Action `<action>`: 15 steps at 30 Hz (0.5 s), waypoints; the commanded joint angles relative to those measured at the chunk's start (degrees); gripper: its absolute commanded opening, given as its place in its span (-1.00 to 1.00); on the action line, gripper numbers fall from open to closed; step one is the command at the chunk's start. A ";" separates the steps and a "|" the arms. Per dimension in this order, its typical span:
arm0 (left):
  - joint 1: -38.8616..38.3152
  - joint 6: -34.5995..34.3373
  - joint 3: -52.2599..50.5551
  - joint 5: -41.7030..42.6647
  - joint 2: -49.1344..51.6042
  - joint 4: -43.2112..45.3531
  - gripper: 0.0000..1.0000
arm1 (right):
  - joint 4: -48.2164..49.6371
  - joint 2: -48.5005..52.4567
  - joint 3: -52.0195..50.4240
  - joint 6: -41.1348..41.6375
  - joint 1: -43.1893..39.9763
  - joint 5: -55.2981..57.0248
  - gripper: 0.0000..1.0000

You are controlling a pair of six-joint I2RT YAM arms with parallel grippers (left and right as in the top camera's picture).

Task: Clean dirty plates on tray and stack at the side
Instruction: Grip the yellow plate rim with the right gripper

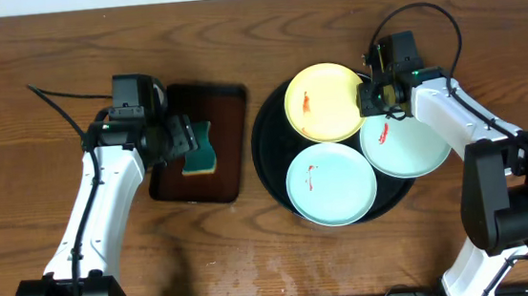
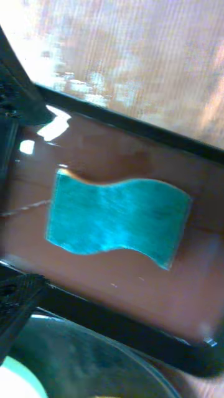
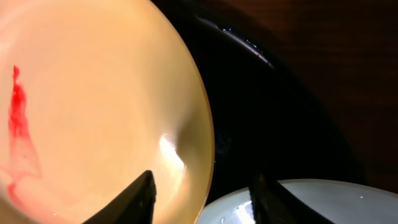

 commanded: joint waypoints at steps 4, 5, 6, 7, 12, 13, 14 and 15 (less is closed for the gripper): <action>-0.28 -5.44 0.24 2.84 0.31 -4.35 0.61 | -0.26 0.24 0.70 -0.55 0.50 0.44 0.03; -0.28 -5.35 0.24 2.80 0.31 -4.46 0.65 | -0.26 0.24 0.70 -0.55 0.50 0.44 0.05; -0.28 -5.25 0.24 2.73 0.31 -4.59 0.74 | -0.28 0.24 0.70 -0.55 0.52 0.44 0.07; -0.28 -4.42 0.24 2.73 0.31 -4.55 0.78 | -0.33 0.24 0.70 -0.55 0.50 0.44 0.07; -0.28 4.74 0.20 2.75 0.31 -4.85 0.78 | -0.50 0.24 0.70 -0.57 0.44 0.44 0.11; -0.28 4.00 0.09 2.95 0.31 -4.96 0.78 | -0.50 0.24 0.70 -0.59 0.44 0.44 0.11; -0.28 3.69 -0.04 2.93 0.31 -4.72 0.78 | -0.46 0.24 0.70 -0.57 0.46 0.44 0.11; -0.28 3.72 -0.17 2.91 0.31 -4.24 0.79 | -0.46 0.24 0.70 -0.57 0.46 0.44 0.11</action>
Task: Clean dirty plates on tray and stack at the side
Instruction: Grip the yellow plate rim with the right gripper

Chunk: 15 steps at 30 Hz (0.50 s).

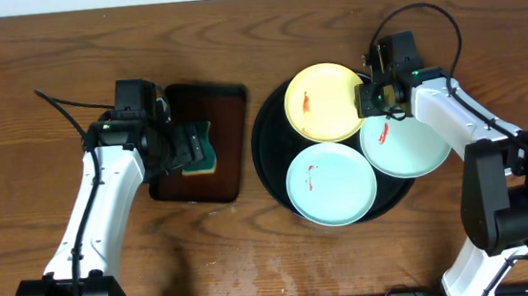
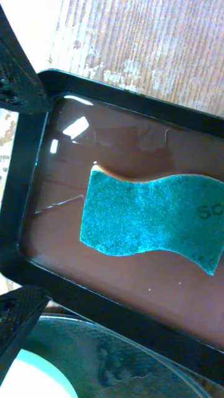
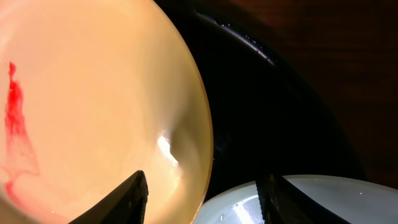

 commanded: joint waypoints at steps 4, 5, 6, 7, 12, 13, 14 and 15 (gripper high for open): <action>-0.17 3.10 -0.66 -2.25 0.31 2.54 0.78 | 0.00 0.24 0.70 -0.59 0.46 0.31 0.08; -0.17 3.10 -0.72 -3.43 0.31 3.13 0.78 | -0.02 0.24 0.70 -0.63 0.44 0.31 0.08; -0.17 3.10 -0.74 -4.17 0.31 3.65 0.79 | 0.00 0.24 0.70 -0.85 0.44 0.33 0.08; -0.11 3.10 -0.74 -4.74 0.31 4.50 0.79 | 0.20 0.24 0.70 -1.03 0.44 0.31 0.08; -0.13 3.08 -0.74 -4.87 0.31 7.02 0.78 | 0.83 0.28 0.70 -0.98 0.46 0.31 0.02; -0.13 3.08 -0.74 -4.87 0.31 7.15 0.78 | 0.87 0.35 0.68 -1.01 0.46 0.33 0.01; -0.13 3.08 -0.74 -4.87 0.31 7.17 0.78 | 1.03 0.52 0.68 -1.01 0.50 0.33 0.00; -0.13 3.08 -0.74 -4.87 0.31 7.15 0.79 | 1.33 0.66 0.68 -1.01 0.57 0.33 0.00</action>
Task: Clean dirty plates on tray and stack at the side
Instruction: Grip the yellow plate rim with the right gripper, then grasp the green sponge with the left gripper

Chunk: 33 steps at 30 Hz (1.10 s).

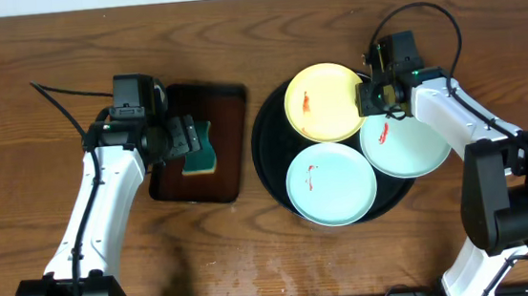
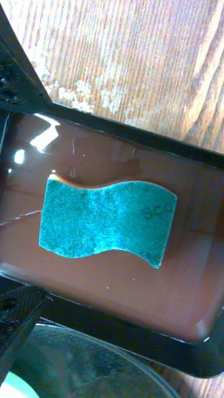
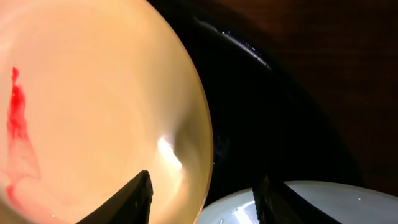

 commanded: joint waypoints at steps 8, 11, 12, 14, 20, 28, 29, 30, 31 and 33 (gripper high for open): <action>-0.09 1.09 -0.63 -1.25 0.31 0.07 0.78 | 3.26 4.15 0.59 -1.88 0.72 3.13 -0.28; -0.09 1.07 -0.63 -1.25 0.31 0.07 0.78 | 4.74 5.51 0.59 -1.84 0.76 2.93 -0.44; -0.09 1.07 -0.63 -1.25 0.31 0.07 0.78 | 5.18 5.97 0.59 -1.86 0.76 2.84 -0.56; -0.09 1.07 -0.63 -1.25 0.31 0.07 0.78 | 5.55 6.23 0.59 -1.84 0.76 2.84 -0.74; -0.09 1.07 -0.63 -1.25 0.31 0.07 0.79 | 5.55 5.51 0.61 -1.57 0.79 2.71 -0.69; -0.09 1.09 -0.63 -1.27 0.31 0.33 0.78 | 5.33 3.52 0.61 -1.40 0.76 0.68 -0.95; -0.09 1.09 -0.63 -1.27 0.31 0.39 0.78 | 5.31 3.41 0.61 -1.40 0.76 0.68 -0.95; -0.09 1.09 -0.63 -1.27 0.31 0.50 0.78 | 5.25 3.39 0.61 -1.40 0.76 0.68 -0.95; -0.09 1.09 -0.63 -1.27 0.31 0.61 0.79 | 5.09 3.39 0.61 -1.40 0.76 0.68 -0.98; -0.09 1.09 -0.63 -1.29 0.31 0.74 0.79 | 5.09 3.39 0.61 -1.40 0.79 0.61 -0.98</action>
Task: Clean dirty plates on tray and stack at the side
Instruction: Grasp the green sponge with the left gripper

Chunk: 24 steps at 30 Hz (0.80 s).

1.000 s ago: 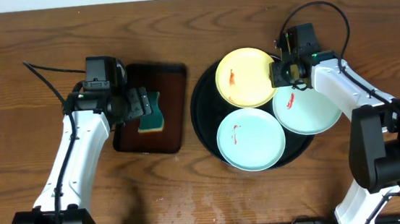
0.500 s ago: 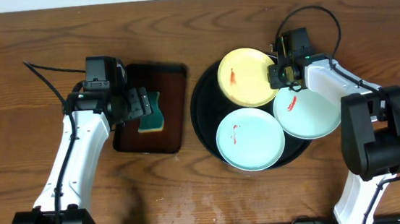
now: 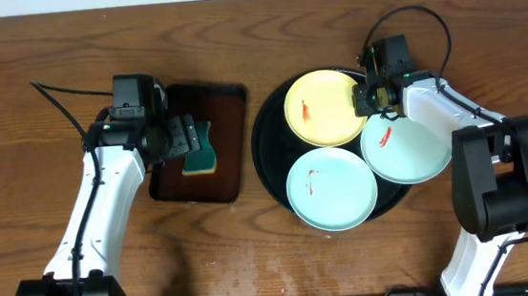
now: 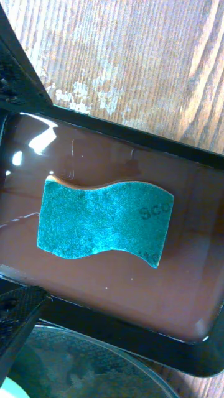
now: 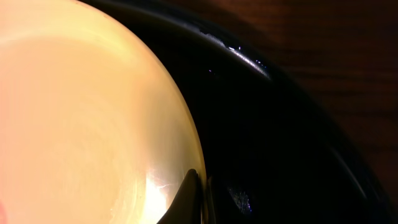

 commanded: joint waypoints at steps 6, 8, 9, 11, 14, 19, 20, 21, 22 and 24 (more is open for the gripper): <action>-0.09 0.31 -1.07 -3.13 0.52 0.39 0.71 | -0.33 -1.29 0.59 -0.20 0.39 -1.11 -0.98; -0.09 0.28 -1.49 -3.30 0.96 0.61 0.72 | -0.39 -1.29 0.59 -0.20 0.39 -1.11 -0.98; -0.09 0.26 -1.60 -3.28 1.20 0.79 0.71 | -0.39 -1.29 0.59 -0.20 0.39 -1.11 -0.98; -0.09 -0.20 -1.68 -3.26 2.16 1.18 0.71 | -0.39 -1.29 0.59 -0.17 0.42 -1.14 -0.98; -0.09 -1.31 -1.70 -2.75 3.93 1.64 0.68 | -0.48 -1.29 0.59 -0.20 0.63 -1.11 -0.98; -0.13 -2.12 -1.70 -1.31 8.72 4.02 0.66 | -0.59 -1.29 0.57 -0.22 0.61 -1.11 -0.97; -0.13 -2.14 -1.70 -1.29 9.79 4.66 0.66 | -0.57 -1.29 0.57 -0.22 0.61 -1.09 -0.97; -0.13 -2.19 -1.70 -1.18 10.45 5.07 0.66 | -0.59 -1.29 0.57 -0.22 0.61 -1.11 -0.97; -0.13 -2.14 -1.70 -0.35 11.34 5.75 0.66 | -0.66 -1.29 0.57 -0.22 0.61 -1.09 -0.97; -0.13 -2.12 -1.70 1.86 12.76 6.82 0.66 | -0.74 -1.29 0.57 -0.22 0.63 -1.11 -0.97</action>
